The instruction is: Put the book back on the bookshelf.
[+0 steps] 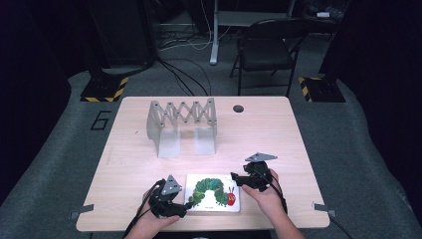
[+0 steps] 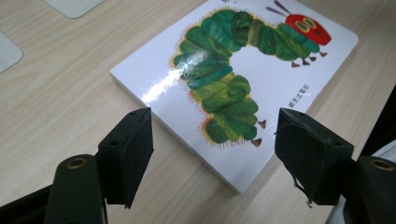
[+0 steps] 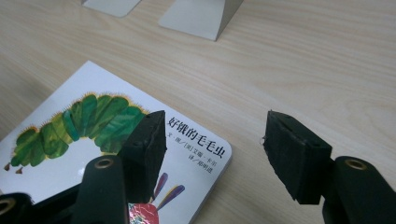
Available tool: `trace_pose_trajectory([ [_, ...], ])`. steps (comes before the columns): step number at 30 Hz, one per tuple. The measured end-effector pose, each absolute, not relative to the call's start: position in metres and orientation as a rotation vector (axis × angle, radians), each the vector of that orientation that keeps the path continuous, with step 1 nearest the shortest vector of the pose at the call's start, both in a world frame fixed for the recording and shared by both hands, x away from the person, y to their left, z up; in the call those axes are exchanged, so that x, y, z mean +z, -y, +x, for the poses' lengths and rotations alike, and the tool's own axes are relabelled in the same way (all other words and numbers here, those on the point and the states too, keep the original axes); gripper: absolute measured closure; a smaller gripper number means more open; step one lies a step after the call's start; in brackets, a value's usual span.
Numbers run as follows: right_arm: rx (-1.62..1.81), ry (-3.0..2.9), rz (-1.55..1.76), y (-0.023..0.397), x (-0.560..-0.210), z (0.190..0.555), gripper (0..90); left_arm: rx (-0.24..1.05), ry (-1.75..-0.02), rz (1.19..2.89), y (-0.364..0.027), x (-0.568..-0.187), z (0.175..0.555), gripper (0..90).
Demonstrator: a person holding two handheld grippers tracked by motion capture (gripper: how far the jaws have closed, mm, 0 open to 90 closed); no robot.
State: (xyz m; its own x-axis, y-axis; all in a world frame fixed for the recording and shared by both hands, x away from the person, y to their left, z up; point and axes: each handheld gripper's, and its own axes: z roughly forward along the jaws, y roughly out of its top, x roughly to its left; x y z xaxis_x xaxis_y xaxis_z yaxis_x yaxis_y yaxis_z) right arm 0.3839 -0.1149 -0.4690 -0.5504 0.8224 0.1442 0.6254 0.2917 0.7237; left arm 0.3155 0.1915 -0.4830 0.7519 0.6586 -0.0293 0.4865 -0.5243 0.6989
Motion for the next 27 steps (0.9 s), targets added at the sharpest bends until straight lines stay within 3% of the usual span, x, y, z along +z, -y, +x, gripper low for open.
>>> trace_pose_trajectory([
  [27, 1.028, -2.44, 1.445, 0.107, -0.501, 0.409, 36.3, 0.268, -0.861, 2.313, -0.177, -0.509, 0.314, 25.4],
])
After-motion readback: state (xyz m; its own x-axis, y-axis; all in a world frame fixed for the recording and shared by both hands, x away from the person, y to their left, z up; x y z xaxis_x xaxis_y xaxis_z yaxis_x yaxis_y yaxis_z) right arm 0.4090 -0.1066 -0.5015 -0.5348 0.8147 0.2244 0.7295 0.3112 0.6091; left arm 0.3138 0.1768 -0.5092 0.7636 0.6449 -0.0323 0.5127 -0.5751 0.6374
